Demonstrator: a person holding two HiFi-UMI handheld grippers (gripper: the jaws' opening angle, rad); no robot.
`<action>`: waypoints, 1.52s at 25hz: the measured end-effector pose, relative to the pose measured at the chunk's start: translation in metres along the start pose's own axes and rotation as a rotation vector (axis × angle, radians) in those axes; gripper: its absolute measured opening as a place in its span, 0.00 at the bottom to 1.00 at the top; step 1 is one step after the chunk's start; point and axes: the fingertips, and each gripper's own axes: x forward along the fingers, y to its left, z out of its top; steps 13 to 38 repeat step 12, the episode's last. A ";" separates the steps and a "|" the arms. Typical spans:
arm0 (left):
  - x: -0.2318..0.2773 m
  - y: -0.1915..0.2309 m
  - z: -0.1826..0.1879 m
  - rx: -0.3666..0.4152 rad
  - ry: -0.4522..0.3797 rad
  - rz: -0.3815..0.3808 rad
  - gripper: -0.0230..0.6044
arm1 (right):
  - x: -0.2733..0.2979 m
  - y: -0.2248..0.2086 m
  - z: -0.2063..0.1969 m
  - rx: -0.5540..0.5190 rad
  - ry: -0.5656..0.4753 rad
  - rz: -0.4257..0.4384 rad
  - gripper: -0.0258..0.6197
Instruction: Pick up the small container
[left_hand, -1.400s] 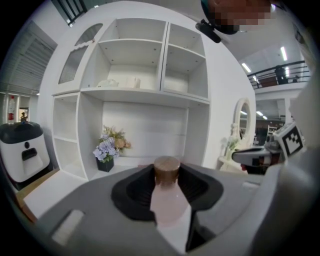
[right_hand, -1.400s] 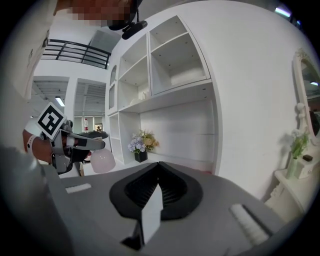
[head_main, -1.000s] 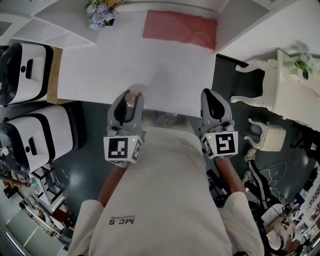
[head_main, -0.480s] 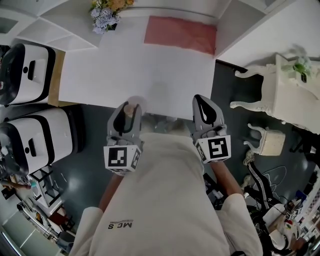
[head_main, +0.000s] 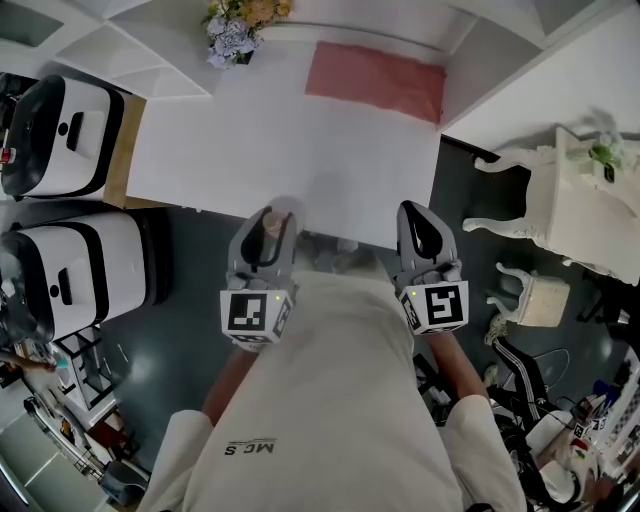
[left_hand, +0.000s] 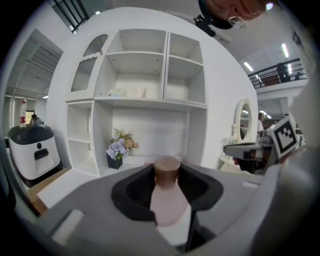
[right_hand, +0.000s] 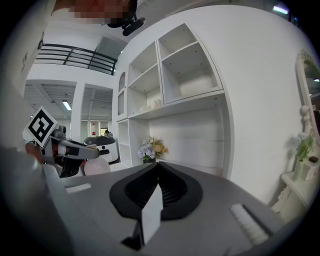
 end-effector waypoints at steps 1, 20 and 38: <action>-0.001 0.001 0.000 0.000 -0.001 0.002 0.26 | 0.000 0.001 0.000 0.000 -0.001 0.001 0.02; -0.001 -0.001 -0.009 -0.023 0.018 -0.005 0.26 | -0.004 0.003 -0.003 0.004 0.000 0.001 0.02; -0.001 -0.001 -0.009 -0.023 0.018 -0.005 0.26 | -0.004 0.003 -0.003 0.004 0.000 0.001 0.02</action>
